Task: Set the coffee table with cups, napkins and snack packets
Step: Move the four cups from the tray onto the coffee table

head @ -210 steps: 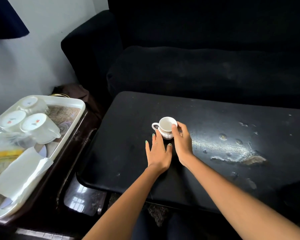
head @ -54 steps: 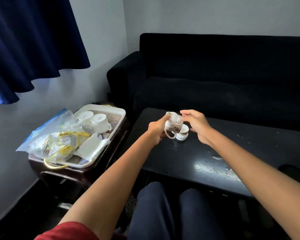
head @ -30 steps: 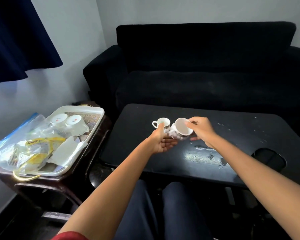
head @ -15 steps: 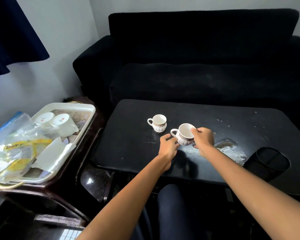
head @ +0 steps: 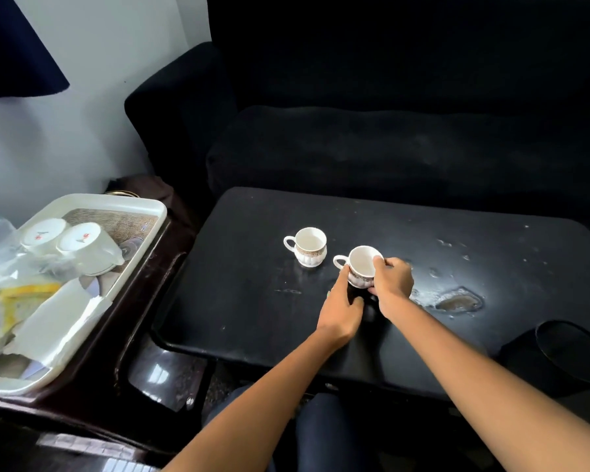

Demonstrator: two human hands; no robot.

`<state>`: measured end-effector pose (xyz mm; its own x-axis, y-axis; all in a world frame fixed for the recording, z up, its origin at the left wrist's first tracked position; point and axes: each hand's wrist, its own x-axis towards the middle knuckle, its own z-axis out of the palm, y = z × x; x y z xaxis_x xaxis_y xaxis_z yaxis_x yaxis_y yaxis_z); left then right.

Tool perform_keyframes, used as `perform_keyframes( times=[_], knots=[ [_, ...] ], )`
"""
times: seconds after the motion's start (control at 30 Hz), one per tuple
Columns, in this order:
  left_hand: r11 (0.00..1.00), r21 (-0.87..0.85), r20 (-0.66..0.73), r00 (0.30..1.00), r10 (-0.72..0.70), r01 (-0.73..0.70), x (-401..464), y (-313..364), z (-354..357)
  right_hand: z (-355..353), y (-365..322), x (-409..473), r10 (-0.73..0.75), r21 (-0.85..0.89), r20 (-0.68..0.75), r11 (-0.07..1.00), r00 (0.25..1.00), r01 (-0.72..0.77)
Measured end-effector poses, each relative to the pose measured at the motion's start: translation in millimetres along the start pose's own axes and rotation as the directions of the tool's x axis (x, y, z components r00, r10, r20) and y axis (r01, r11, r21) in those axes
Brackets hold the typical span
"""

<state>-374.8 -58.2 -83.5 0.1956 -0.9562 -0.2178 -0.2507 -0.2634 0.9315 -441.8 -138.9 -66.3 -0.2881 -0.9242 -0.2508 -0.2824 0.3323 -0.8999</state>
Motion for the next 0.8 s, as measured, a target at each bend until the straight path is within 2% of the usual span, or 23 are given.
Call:
perform_keyframes(
  times=[0.1,0.3,0.4,0.53,0.8],
  knots=[
    [0.995,0.1,-0.007,1.0,0.01,-0.009,13.9,-7.4,1.9,7.1,1.1,9.6,-0.022,0.009,-0.013,1.0,1.0,0.023],
    [0.964,0.24,-0.04,0.991,0.129,-0.116,28.6,-20.3,8.2,14.8,17.5,18.6,-0.121,0.075,0.022,0.99,0.992,0.119],
    [0.934,0.329,-0.091,0.98,0.178,-0.139,31.1,-23.7,14.5,15.5,30.2,18.1,-0.177,0.132,-0.005,0.975,0.984,0.177],
    [0.915,0.39,-0.175,0.967,0.188,-0.107,35.4,-22.4,21.0,19.2,40.8,16.5,-0.289,0.037,-0.033,0.956,0.957,0.29],
    [0.873,0.483,-0.201,0.963,0.178,-0.06,40.9,-27.1,25.6,23.0,43.7,20.9,-0.314,-0.035,-0.067,0.949,0.947,0.313]
  ],
)
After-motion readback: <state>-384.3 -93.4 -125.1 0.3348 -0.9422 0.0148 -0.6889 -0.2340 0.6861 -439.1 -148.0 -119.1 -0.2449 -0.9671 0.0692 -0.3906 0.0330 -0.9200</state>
